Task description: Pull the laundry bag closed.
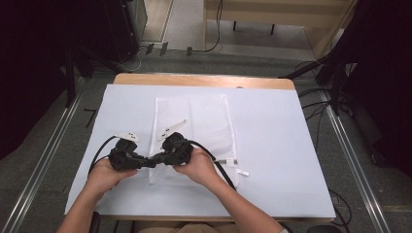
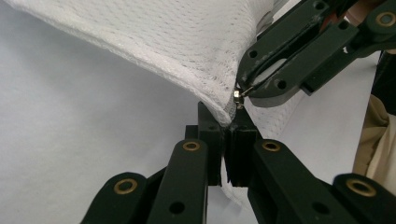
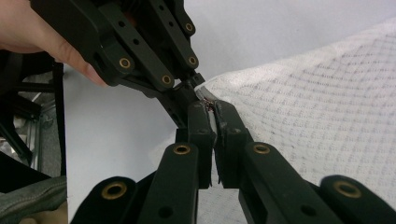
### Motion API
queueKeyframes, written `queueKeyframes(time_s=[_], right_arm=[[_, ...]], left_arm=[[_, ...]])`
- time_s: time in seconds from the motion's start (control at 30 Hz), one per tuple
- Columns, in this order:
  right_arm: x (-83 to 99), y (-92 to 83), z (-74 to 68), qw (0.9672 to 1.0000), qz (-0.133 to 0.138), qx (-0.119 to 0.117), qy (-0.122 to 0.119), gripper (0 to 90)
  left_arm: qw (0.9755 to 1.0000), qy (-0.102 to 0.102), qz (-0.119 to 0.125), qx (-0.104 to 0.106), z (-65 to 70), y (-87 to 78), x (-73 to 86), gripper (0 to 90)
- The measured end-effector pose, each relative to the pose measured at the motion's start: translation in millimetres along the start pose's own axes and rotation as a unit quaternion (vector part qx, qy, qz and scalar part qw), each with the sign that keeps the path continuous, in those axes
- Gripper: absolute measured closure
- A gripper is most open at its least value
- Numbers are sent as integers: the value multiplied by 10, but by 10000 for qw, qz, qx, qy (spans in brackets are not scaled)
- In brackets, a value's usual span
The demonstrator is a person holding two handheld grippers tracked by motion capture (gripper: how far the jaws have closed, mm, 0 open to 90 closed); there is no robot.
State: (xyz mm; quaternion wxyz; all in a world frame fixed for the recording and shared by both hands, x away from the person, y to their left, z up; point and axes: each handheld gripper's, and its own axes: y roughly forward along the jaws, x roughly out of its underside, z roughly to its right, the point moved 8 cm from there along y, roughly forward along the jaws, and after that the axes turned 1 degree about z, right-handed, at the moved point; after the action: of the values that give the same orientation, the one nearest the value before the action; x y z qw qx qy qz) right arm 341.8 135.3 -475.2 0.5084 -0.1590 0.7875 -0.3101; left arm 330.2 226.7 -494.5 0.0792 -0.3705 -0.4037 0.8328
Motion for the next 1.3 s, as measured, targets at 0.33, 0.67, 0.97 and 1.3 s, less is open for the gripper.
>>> queueKeyframes(time_s=[0.33, 0.67, 0.97, 1.3], right_arm=[[61, 29, 78, 9999, -61, 28, 103, 880], [124, 11, 136, 9999, -101, 76, 60, 881], [204, -58, 225, 9998, -90, 179, 28, 880], [275, -97, 282, 9996, -132, 216, 93, 880]], left_arm=[[10000, 0, -16, -46, -24, -29, 10, 880], [10000, 26, -40, -21, -25, -43, 25, 881], [10000, 3, 11, -32, -33, -53, 15, 881], [10000, -20, 12, -16, -37, -68, 20, 881]])
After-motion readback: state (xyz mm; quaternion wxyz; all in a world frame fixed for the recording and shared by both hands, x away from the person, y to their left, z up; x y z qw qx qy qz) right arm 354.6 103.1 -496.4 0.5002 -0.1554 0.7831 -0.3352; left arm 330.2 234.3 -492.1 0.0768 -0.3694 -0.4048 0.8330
